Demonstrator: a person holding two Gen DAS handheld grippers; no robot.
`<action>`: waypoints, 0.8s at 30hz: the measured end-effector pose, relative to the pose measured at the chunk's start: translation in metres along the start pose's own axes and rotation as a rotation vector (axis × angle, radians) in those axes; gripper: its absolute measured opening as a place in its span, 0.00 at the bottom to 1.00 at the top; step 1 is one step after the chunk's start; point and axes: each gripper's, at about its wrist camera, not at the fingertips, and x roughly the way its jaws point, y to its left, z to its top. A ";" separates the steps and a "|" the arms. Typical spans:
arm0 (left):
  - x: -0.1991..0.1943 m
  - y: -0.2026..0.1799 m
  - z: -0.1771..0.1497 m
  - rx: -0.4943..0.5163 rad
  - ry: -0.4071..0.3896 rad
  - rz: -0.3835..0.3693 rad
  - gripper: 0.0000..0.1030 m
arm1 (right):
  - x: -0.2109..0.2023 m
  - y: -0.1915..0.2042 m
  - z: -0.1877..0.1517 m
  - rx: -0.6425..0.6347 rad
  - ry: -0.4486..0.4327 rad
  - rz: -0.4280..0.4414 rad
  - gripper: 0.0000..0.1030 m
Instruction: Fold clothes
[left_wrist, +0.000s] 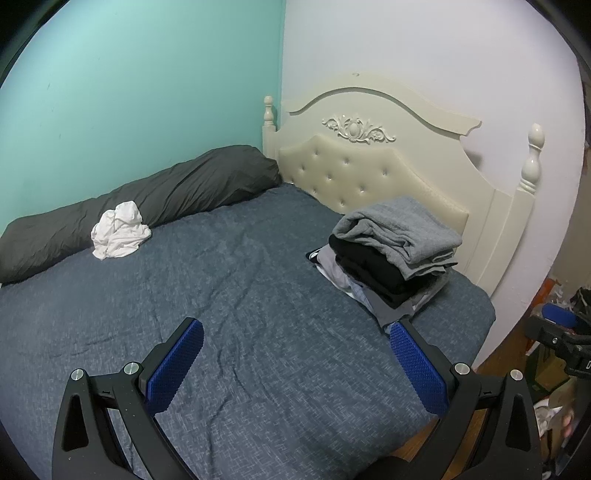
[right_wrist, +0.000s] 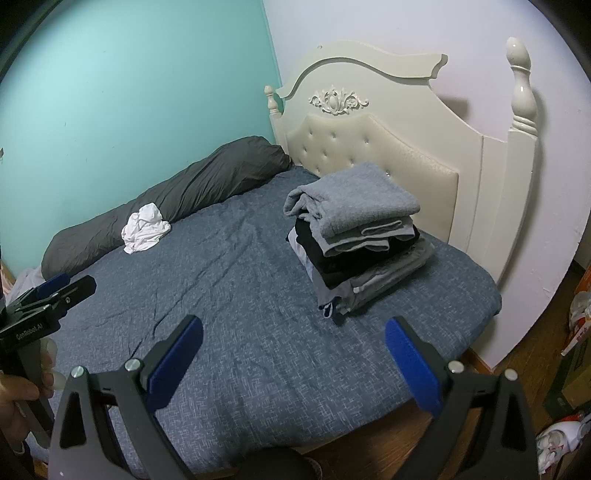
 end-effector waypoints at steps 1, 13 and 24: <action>0.000 0.000 0.000 0.000 0.000 0.000 1.00 | 0.000 0.000 0.000 0.001 0.000 0.000 0.97; -0.002 -0.002 0.002 0.004 -0.007 -0.004 1.00 | -0.002 -0.003 0.003 0.006 -0.008 -0.004 0.97; -0.002 -0.003 0.002 0.007 -0.005 -0.005 1.00 | -0.004 -0.002 0.003 0.007 -0.010 -0.003 0.97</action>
